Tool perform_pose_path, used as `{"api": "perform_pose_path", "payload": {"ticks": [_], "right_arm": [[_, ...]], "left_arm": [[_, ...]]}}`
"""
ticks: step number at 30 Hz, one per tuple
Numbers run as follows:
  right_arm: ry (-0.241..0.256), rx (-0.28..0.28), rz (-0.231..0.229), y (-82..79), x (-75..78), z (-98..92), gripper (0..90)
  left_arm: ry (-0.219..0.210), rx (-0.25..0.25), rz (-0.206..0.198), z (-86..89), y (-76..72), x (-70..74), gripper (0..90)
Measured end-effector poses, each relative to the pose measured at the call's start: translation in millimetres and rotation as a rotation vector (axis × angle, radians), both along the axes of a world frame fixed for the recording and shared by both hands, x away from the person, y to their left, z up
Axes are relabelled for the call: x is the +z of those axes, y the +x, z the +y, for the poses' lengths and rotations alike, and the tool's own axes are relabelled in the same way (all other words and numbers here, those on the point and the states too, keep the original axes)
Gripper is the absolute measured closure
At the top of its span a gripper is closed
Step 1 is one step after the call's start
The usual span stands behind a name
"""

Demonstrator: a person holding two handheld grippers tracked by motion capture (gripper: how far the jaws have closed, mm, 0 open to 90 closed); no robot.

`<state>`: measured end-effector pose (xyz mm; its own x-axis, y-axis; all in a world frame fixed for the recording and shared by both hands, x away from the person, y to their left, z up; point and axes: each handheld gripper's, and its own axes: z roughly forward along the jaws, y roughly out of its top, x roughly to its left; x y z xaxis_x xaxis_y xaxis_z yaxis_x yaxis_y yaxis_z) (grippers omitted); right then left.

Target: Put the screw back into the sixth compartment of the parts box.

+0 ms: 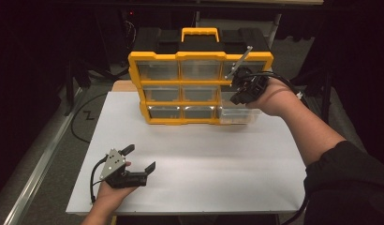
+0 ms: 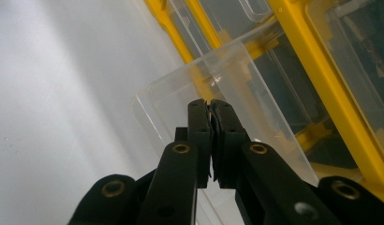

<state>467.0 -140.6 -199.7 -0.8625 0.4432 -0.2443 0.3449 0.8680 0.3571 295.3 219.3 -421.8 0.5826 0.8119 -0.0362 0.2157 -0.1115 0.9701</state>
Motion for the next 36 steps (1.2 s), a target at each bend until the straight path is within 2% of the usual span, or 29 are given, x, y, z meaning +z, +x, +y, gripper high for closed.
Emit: {"api": "perform_pose_path", "payload": {"ticks": [5, 17, 19, 21, 25, 30, 36], "right_arm": [[-0.029, -0.002, 0.022, 3.0, -9.3, 2.7, 89.5], [-0.012, -0.010, 0.026, 5.0, -11.7, 1.1, 88.6], [-0.008, -0.020, 0.027, 6.0, -12.1, -0.2, 81.6], [0.000, -0.033, 0.028, 6.2, -10.6, -1.5, 78.6], [0.028, -0.037, 0.019, 1.6, -3.0, -3.3, 76.5], [0.029, -0.022, 0.009, -11.8, 6.0, -2.2, 75.8], [0.020, -0.004, 0.011, -29.5, 6.9, -1.5, 75.0]], "left_arm": [[0.000, 0.000, 0.002, 0.3, -0.1, 0.1, 2.3], [0.002, 0.000, -0.001, 0.0, -0.2, 0.1, 2.3], [0.003, -0.001, 0.000, -0.2, -0.1, 0.0, 2.3], [0.004, -0.001, 0.002, -0.2, 0.1, -0.2, 2.3], [0.003, -0.001, 0.004, -0.4, 0.5, -0.5, 2.3], [0.004, -0.004, 0.004, -1.2, 0.3, -0.5, 2.3], [0.006, -0.008, 0.005, -1.7, -0.1, -0.2, 2.3]]}}
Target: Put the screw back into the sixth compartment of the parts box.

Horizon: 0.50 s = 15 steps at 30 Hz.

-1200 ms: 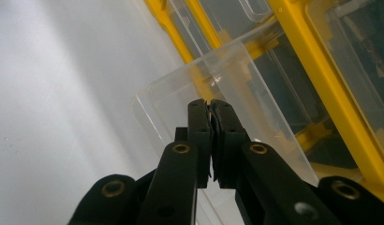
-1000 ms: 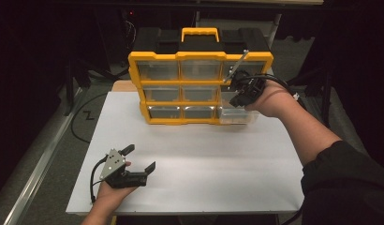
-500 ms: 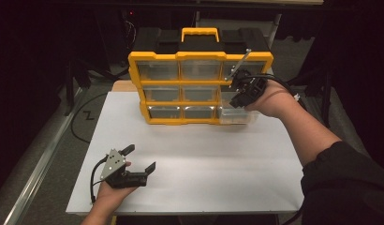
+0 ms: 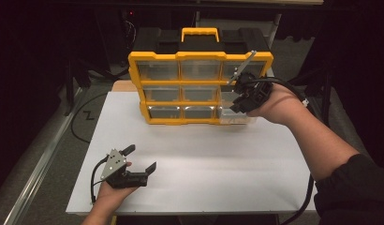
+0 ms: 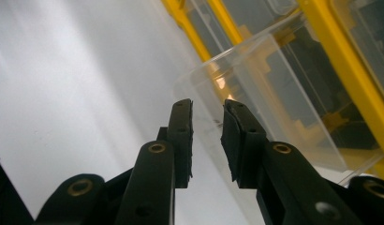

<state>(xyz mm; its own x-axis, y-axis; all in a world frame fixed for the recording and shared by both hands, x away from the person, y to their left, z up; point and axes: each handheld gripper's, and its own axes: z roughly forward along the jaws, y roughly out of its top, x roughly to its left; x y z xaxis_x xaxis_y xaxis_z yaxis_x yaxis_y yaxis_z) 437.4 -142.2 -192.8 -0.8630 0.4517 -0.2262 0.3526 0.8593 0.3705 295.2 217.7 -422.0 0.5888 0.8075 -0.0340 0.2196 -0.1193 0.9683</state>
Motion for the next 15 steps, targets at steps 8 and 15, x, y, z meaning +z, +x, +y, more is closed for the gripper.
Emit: {"api": "perform_pose_path", "payload": {"ticks": [8, 15], "right_arm": [[-0.014, -0.003, 0.021, -16.3, -10.8, -8.0, 73.0], [-0.021, 0.002, 0.058, -26.7, -37.1, -15.2, 66.3]], "left_arm": [[-0.002, 0.006, -0.002, -0.1, -0.2, 0.0, 2.3], [0.001, 0.005, -0.002, -0.8, 0.1, -0.3, 2.3]]}}
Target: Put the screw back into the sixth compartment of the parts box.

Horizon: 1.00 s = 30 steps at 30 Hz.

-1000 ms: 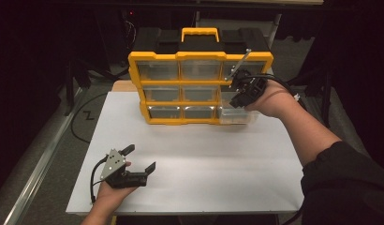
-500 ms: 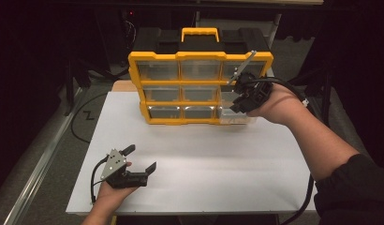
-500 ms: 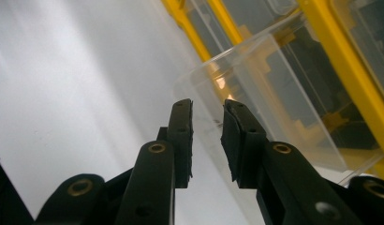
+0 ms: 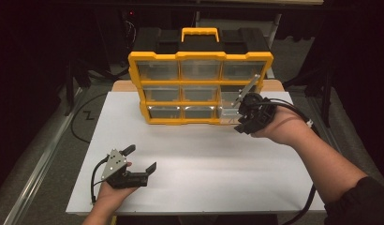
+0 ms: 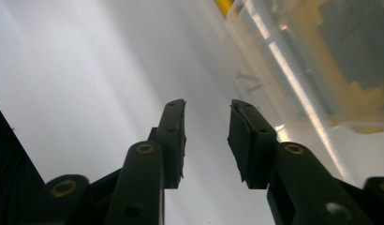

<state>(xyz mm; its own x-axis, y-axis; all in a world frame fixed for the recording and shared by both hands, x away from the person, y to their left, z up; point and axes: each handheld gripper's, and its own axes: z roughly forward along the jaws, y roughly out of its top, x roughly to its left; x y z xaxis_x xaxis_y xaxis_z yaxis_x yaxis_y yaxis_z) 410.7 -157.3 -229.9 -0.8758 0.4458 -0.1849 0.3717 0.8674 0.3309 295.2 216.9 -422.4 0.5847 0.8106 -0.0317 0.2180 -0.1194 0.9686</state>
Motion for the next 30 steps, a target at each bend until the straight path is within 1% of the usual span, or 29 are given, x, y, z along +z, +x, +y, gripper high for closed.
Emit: {"api": "perform_pose_path", "payload": {"ticks": [4, 7, 11, 13, 15, 17, 18, 19, 22, 25, 28, 30], "right_arm": [[-0.005, -0.014, 0.018, -4.3, -21.0, -2.9, 62.2], [-0.008, -0.008, 0.027, -6.4, -35.3, -4.2, 58.7], [-0.013, -0.019, 0.053, -8.8, -56.9, -6.5, 55.6], [-0.016, -0.021, 0.056, -9.0, -66.9, -8.6, 54.1], [-0.007, -0.034, 0.062, -9.4, -77.2, -11.0, 52.2], [-0.009, -0.043, 0.061, -9.5, -87.5, -13.7, 48.9], [-0.009, -0.061, 0.063, -10.1, -93.4, -15.0, 46.5], [-0.007, -0.053, 0.061, -9.6, -97.1, -16.2, 45.1], [-0.005, -0.070, 0.072, -11.2, -113.3, -19.9, 39.9], [0.008, -0.079, 0.076, -13.0, -124.8, -22.9, 35.2], [0.020, -0.091, 0.063, -15.8, -134.0, -25.8, 28.8], [0.037, -0.106, 0.055, -17.8, -139.1, -27.6, 24.1]], "left_arm": [[0.002, -0.001, 0.002, -0.3, 0.0, -0.1, 2.3], [0.002, 0.000, 0.002, -0.4, 0.1, -0.3, 2.3], [0.004, -0.004, 0.006, -0.6, 0.1, -0.4, 2.3], [0.005, -0.006, 0.007, -0.7, 0.1, -0.6, 2.3], [0.008, -0.006, 0.010, -0.6, 0.2, -0.5, 2.3], [0.010, -0.008, 0.010, -0.7, 0.3, -0.6, 2.3], [0.009, -0.009, 0.011, -0.9, 0.3, -0.7, 2.3], [0.006, -0.009, 0.011, -1.3, 0.2, -0.8, 2.3], [0.006, -0.008, 0.011, -1.4, 0.4, -0.9, 2.3], [0.009, -0.008, 0.011, -1.4, 0.5, -0.9, 2.3], [0.009, -0.008, 0.012, -1.4, 0.5, -1.1, 2.3], [0.012, -0.009, 0.013, -1.4, 0.6, -1.3, 2.3]]}}
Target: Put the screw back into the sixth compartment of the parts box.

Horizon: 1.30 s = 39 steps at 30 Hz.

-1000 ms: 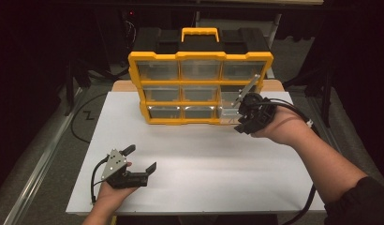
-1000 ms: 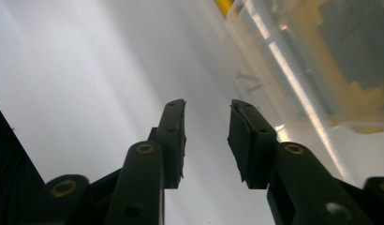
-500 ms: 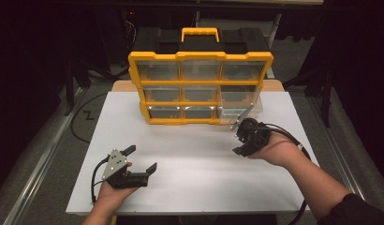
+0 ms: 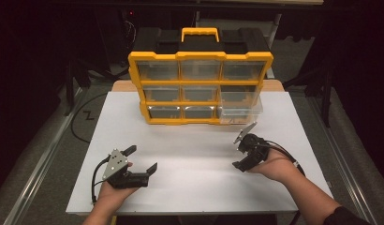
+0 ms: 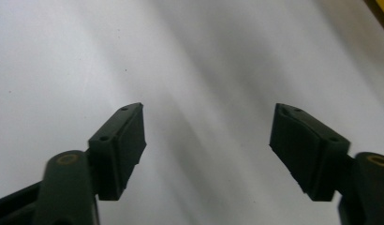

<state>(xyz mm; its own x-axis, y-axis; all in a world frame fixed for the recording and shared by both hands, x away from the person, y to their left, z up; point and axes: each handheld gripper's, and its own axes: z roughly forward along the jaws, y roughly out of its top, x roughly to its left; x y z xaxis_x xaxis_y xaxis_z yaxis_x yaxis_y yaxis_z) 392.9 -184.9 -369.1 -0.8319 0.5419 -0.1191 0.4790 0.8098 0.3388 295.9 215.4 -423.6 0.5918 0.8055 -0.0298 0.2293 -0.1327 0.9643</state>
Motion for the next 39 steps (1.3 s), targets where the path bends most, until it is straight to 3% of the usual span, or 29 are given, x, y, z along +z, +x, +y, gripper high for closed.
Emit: {"api": "perform_pose_path", "payload": {"ticks": [6, 10, 12, 20, 25, 29, 31, 34, 36, 39], "right_arm": [[0.069, -0.047, -0.042, -7.7, -10.0, -3.1, 14.6], [0.101, -0.082, -0.098, -12.5, -15.5, -4.2, 5.6], [0.141, -0.109, -0.123, -14.0, -20.0, -5.7, 3.3], [0.272, -0.146, -0.190, -22.1, -35.4, -12.2, 3.1], [0.327, -0.169, -0.225, -28.9, -46.2, -15.5, 3.1], [0.420, -0.216, -0.262, -34.3, -52.6, -20.8, 3.2], [0.426, -0.217, -0.285, -34.7, -51.6, -22.4, 3.3], [0.471, -0.240, -0.284, -34.9, -53.2, -26.9, 3.1], [0.475, -0.225, -0.303, -35.6, -53.9, -28.0, 2.8], [0.519, -0.230, -0.293, -36.3, -54.2, -28.5, 0.9]], "left_arm": [[0.007, -0.006, 0.010, -1.0, 0.7, -1.1, 2.3], [0.010, -0.009, 0.013, -1.8, 0.8, -1.5, 2.3], [0.012, -0.008, 0.015, -1.5, 1.0, -1.6, 2.3], [0.021, -0.003, 0.023, -2.1, 1.6, -2.6, 2.2], [0.029, -0.005, 0.028, -3.2, 1.7, -3.2, 2.3], [0.027, 0.003, 0.030, -3.6, 1.6, -3.1, 2.2], [0.024, 0.005, 0.028, -3.8, 1.5, -3.0, 2.3], [0.026, 0.011, 0.031, -3.8, 2.4, -3.1, 2.3], [0.024, 0.014, 0.043, -4.4, 3.3, -3.7, 2.4], [0.020, 0.016, 0.052, -4.8, 3.6, -3.6, 2.7]]}}
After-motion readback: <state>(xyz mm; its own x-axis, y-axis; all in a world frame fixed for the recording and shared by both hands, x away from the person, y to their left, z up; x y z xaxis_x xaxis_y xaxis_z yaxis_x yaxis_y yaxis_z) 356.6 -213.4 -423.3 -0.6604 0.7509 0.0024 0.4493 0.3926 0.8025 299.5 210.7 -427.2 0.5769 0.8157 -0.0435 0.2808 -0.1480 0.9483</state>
